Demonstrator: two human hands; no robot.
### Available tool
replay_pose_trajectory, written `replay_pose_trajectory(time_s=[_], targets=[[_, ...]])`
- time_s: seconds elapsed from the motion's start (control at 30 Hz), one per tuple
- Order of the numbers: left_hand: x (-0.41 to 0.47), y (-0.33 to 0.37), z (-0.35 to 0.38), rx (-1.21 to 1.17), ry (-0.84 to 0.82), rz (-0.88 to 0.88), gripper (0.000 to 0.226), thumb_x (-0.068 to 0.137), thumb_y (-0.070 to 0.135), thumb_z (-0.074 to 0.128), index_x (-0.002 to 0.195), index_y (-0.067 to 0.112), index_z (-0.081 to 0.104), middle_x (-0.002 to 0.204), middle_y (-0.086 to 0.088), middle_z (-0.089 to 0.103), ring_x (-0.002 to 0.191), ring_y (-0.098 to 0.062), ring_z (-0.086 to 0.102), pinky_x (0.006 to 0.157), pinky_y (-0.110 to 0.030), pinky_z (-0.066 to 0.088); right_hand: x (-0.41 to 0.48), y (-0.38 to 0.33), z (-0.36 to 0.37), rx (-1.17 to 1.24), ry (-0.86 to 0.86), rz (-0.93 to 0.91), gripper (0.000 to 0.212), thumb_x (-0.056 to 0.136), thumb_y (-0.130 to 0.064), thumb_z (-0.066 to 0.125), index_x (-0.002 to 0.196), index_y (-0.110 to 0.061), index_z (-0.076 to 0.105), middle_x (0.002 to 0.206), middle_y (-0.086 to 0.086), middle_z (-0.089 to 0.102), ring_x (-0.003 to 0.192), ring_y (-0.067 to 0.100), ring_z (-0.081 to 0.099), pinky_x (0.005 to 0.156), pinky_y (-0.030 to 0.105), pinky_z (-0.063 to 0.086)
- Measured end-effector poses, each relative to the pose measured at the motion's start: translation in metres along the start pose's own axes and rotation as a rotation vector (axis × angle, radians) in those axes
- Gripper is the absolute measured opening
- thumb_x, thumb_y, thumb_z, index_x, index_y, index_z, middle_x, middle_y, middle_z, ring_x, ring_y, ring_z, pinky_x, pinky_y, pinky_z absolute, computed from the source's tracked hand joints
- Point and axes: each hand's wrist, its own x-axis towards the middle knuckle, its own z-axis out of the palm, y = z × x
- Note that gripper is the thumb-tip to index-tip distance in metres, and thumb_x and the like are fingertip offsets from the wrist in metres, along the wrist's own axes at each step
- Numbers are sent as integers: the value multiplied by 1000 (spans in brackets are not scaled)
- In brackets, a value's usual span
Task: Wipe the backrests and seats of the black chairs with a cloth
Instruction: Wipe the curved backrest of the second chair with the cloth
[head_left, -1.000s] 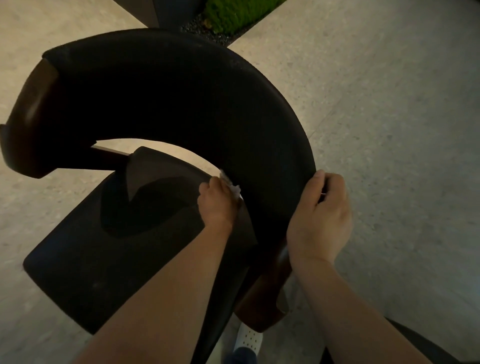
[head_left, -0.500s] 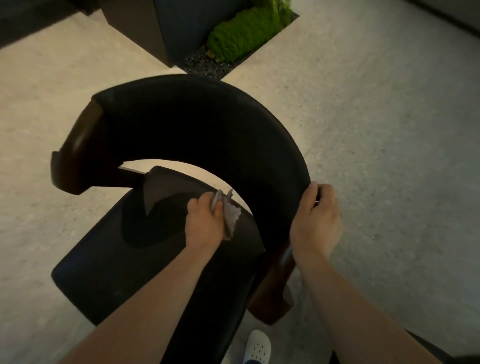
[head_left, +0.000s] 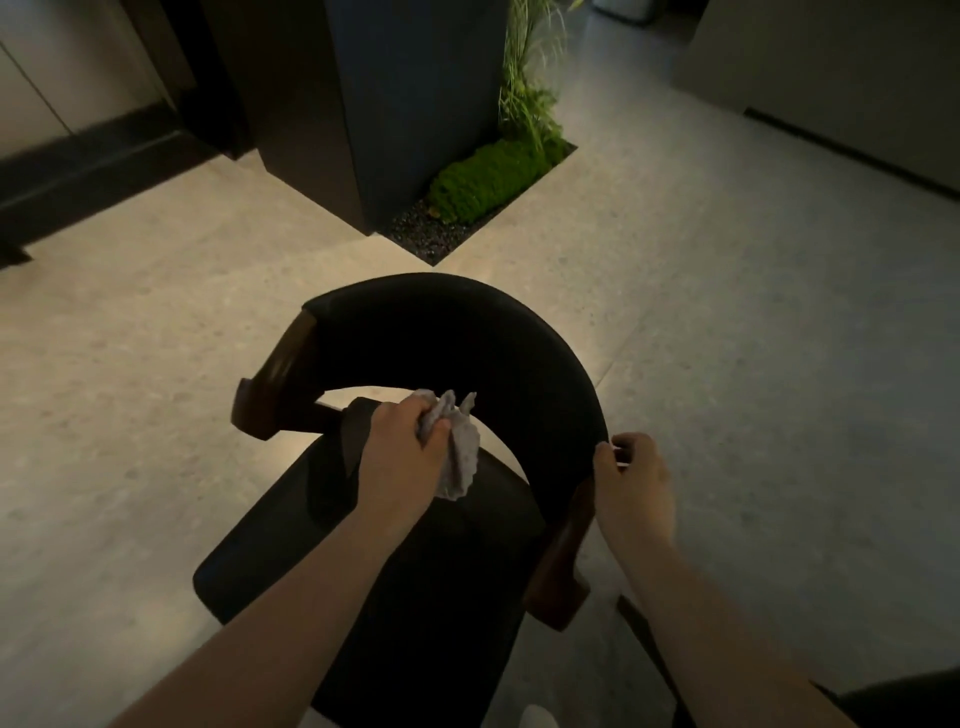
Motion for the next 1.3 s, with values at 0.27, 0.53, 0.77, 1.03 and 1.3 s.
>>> replay_pose_trajectory(time_s=[0.27,0.53,0.77,1.03,1.3], targets=[[-17,33,-32,-39,56,3,25,96,25,58,119,14,58,113,-4,57,98,-10,56,87,-27,47,-13,-10,-24,33,-64,-83,29,99,-29,51,126,-18,52,106,-6,57,84,5,54,69,20,42],[8,55,7,11,126,-139,29,96,27,58,122,16,56,109,-3,53,85,-5,53,70,-11,37,77,-17,-23,-14,-200,-160,31,99,-32,50,125,-17,54,120,0,62,104,16,60,88,32,52],[29,78,43,27,257,-283,32,96,31,57,125,20,56,114,1,50,86,1,50,66,-7,35,142,-30,-9,-62,-394,-265,33,100,-35,48,127,-17,53,121,0,61,102,14,59,86,29,49],[38,76,58,69,331,-436,30,96,37,55,119,18,56,115,-2,50,83,-6,53,68,-14,38,167,-34,30,-43,-499,-301,26,102,-37,39,113,-21,56,104,-5,59,82,4,53,67,18,40],[78,74,85,60,327,-405,40,95,43,54,131,24,48,116,8,34,95,-5,46,82,-22,38,159,-17,54,2,-297,-358,25,101,-35,38,106,-19,57,97,-6,54,78,-1,49,62,12,33]])
